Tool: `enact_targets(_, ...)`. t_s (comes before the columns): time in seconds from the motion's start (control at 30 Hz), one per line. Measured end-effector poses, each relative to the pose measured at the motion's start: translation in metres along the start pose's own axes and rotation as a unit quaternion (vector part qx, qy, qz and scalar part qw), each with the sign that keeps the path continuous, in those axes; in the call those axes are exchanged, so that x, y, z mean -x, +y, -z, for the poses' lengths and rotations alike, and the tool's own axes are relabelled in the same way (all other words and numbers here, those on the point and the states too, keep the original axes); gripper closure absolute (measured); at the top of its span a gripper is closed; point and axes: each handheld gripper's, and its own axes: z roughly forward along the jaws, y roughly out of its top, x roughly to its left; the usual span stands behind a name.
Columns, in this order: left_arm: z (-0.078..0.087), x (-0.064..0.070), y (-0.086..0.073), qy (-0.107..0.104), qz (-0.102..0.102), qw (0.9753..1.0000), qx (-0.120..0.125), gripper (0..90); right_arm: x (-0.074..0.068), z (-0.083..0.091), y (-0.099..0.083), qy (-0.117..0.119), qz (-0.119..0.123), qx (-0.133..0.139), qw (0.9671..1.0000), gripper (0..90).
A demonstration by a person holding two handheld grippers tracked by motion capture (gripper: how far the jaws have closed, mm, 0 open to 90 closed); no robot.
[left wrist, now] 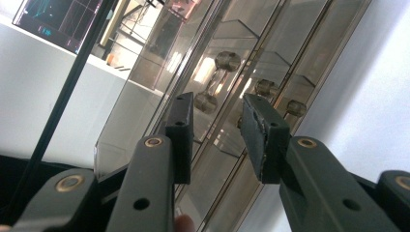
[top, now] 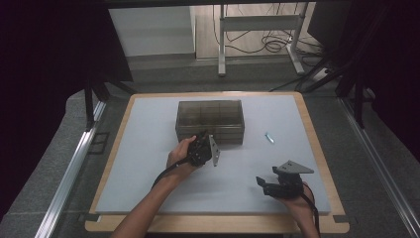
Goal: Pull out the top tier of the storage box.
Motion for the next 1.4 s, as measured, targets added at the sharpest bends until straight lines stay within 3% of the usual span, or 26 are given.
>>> enact_targets(1.03, -0.009, -0.0004, 0.0026, 0.005, 0.005, 1.0, -0.003, 68.4, 0.0021, 0.0014, -0.0006, -0.003, -0.002, 0.003, 1.0, 23.8)
enact_targets(1.4, -0.0097, 0.0028, 0.0085, 0.022, -0.024, 0.9994, -0.007, 70.4, 0.0029, 0.0028, -0.0006, -0.003, -0.002, 0.003, 1.0, 23.8)
